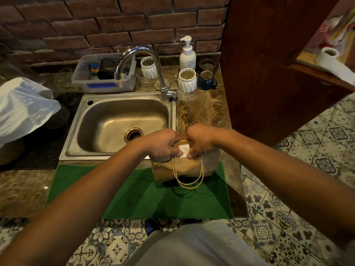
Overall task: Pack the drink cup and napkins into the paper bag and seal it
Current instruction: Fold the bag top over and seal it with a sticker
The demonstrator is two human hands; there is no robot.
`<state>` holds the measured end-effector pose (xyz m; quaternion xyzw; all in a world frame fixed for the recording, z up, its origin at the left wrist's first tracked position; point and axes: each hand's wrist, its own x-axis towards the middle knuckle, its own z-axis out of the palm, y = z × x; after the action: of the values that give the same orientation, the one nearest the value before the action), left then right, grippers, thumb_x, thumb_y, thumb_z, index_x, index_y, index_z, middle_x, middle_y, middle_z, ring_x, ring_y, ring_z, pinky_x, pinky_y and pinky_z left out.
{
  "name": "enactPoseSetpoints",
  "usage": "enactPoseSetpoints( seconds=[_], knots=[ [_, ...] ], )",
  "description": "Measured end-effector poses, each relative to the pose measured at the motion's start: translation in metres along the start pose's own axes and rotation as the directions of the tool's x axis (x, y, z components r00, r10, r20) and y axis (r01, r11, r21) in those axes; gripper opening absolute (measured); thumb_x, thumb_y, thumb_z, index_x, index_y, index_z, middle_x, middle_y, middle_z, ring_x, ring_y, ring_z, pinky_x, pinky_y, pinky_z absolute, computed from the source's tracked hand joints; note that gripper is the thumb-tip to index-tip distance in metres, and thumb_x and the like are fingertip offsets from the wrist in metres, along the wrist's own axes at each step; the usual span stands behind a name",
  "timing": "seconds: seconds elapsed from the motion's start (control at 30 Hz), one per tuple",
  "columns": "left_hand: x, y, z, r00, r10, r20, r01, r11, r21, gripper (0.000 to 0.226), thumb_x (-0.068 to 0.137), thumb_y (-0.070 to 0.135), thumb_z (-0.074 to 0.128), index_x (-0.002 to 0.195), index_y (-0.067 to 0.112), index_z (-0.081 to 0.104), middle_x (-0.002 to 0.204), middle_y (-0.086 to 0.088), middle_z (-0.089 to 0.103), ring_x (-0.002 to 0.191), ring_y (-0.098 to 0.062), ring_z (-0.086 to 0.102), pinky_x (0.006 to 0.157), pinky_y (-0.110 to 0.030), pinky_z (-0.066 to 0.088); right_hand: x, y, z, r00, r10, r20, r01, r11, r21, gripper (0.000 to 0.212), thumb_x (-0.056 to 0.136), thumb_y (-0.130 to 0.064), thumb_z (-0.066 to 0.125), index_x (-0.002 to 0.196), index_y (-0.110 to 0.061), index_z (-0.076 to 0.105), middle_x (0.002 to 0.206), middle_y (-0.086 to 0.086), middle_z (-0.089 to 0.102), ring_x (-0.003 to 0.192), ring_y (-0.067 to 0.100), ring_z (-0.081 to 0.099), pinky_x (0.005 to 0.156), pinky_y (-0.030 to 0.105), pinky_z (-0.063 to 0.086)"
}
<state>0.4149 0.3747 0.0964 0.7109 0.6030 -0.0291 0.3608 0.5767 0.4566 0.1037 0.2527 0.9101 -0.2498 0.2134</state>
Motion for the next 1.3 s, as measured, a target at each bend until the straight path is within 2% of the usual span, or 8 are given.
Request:
enactPoseSetpoints(
  seconds=[0.07,0.27,0.37,0.57,0.83,0.97,1.13,1.3],
  knots=[
    [0.0,-0.001,0.0,1.0,0.012,-0.01,-0.012,1.0,0.017,0.022,0.09,0.036,0.072,0.086,0.014,0.068,0.076,-0.01,0.066,0.069,-0.026,0.06,0.06,-0.037,0.041,0.0,0.0,0.003,0.999,-0.023,-0.022,0.024,0.999,0.022,0.036,0.08,-0.046,0.082,0.101,-0.019,0.071,0.071,-0.01,0.058,0.065,0.008,0.053,0.055,0.028,0.038],
    [0.001,0.006,-0.003,0.999,-0.026,-0.02,0.029,0.985,0.173,0.03,0.081,0.046,0.079,0.082,0.021,0.063,0.073,0.004,0.063,0.067,-0.016,0.058,0.054,-0.032,0.038,0.003,0.001,0.009,0.997,-0.036,-0.066,0.041,0.995,0.087,0.024,0.083,-0.039,0.081,0.083,-0.021,0.065,0.066,-0.01,0.055,0.061,0.007,0.05,0.053,0.027,0.033],
    [0.006,0.007,0.0,0.998,-0.018,-0.054,0.031,0.966,0.257,0.037,0.082,0.051,0.076,0.081,0.016,0.063,0.07,0.003,0.058,0.067,-0.019,0.056,0.055,-0.032,0.036,0.001,0.002,0.009,0.998,-0.022,-0.063,0.026,0.998,0.061,0.027,0.084,-0.037,0.08,0.095,-0.015,0.069,0.067,-0.008,0.052,0.06,0.007,0.047,0.052,0.027,0.032],
    [0.011,0.011,-0.003,0.998,0.0,-0.07,0.016,0.973,0.23,0.037,0.079,0.051,0.079,0.082,0.018,0.064,0.07,0.004,0.058,0.067,-0.02,0.056,0.053,-0.031,0.034,-0.008,0.01,0.001,1.0,-0.01,-0.021,0.013,0.987,0.163,0.036,0.081,-0.047,0.08,0.104,-0.02,0.074,0.08,-0.006,0.068,0.073,0.012,0.061,0.061,0.031,0.045],
    [0.007,0.004,-0.003,0.993,0.11,-0.046,-0.103,0.987,0.127,0.03,0.087,0.047,0.072,0.071,0.028,0.054,0.066,0.007,0.052,0.059,-0.012,0.046,0.057,-0.033,0.032,-0.011,0.015,0.01,0.994,-0.017,-0.108,0.038,0.98,0.197,0.022,0.087,-0.041,0.078,0.099,-0.023,0.079,0.072,-0.012,0.065,0.065,0.004,0.058,0.056,0.024,0.038],
    [0.002,0.003,-0.001,0.995,0.086,-0.044,-0.085,0.996,0.018,0.033,0.094,0.041,0.066,0.077,0.013,0.063,0.068,0.001,0.052,0.063,-0.016,0.047,0.058,-0.034,0.034,-0.015,0.021,0.008,0.998,-0.042,-0.045,0.053,0.96,0.277,0.018,0.092,-0.037,0.073,0.076,-0.036,0.066,0.068,-0.012,0.064,0.061,0.003,0.058,0.056,0.022,0.041],
    [0.004,0.007,-0.005,0.996,0.082,-0.04,-0.081,0.996,0.029,0.034,0.101,0.036,0.056,0.073,0.019,0.058,0.068,-0.001,0.052,0.064,-0.019,0.048,0.06,-0.035,0.038,-0.02,0.024,0.002,0.998,-0.057,-0.041,0.065,0.967,0.245,0.018,0.1,-0.032,0.064,0.1,-0.019,0.076,0.068,-0.011,0.062,0.06,0.002,0.053,0.057,0.022,0.042],
    [-0.001,0.008,-0.009,0.986,0.116,-0.12,-0.107,0.991,0.078,0.029,0.096,0.042,0.063,0.073,0.025,0.062,0.064,0.006,0.055,0.06,-0.013,0.05,0.057,-0.033,0.034,-0.019,0.026,0.008,0.995,-0.051,-0.086,0.073,0.959,0.276,0.025,0.098,-0.035,0.066,0.073,-0.037,0.064,0.064,-0.009,0.062,0.058,0.005,0.056,0.059,0.026,0.044]
  ],
)
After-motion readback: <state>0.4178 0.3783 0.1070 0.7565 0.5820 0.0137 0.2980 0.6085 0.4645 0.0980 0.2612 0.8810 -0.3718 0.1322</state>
